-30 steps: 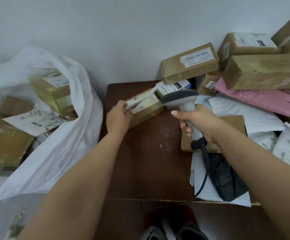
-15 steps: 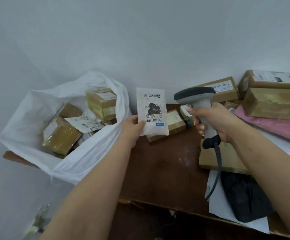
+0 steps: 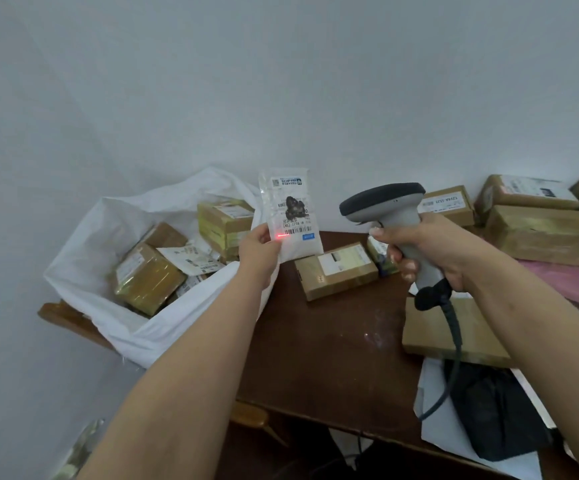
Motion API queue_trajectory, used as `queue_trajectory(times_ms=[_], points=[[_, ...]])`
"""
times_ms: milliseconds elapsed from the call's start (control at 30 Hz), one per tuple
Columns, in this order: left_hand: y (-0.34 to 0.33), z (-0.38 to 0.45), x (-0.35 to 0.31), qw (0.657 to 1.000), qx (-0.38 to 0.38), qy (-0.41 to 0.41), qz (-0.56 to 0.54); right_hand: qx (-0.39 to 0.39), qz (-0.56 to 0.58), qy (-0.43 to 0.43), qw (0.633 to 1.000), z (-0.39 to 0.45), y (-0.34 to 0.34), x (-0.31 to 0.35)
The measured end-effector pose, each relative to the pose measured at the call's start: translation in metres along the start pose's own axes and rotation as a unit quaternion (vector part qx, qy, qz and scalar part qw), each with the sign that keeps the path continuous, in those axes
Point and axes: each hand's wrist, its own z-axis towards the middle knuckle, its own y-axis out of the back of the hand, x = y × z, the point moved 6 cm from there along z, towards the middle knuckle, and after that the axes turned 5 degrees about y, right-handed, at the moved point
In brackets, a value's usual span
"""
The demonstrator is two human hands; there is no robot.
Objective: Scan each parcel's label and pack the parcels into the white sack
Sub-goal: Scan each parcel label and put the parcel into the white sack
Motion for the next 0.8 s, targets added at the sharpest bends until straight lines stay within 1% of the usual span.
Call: queue_trajectory(times_ms=[400,667,733,800], points=[[0.016,-0.002,-0.007,1.0,-0.026,-0.009,-0.003,-0.007,-0.016,0.021,1.0,-0.006,0.001,0.008],[0.027,-0.009,-0.014,0.999,-0.021,-0.027,-0.014,0.001,-0.026,0.024,0.999,-0.004,-0.011,0.01],[0.036,-0.011,-0.016,0.999,-0.035,-0.023,-0.023,0.002,-0.023,0.025,0.999,-0.002,-0.016,0.01],[0.055,-0.009,-0.018,0.995,-0.088,-0.018,-0.036,0.007,-0.016,0.026,1.0,0.003,-0.021,0.009]])
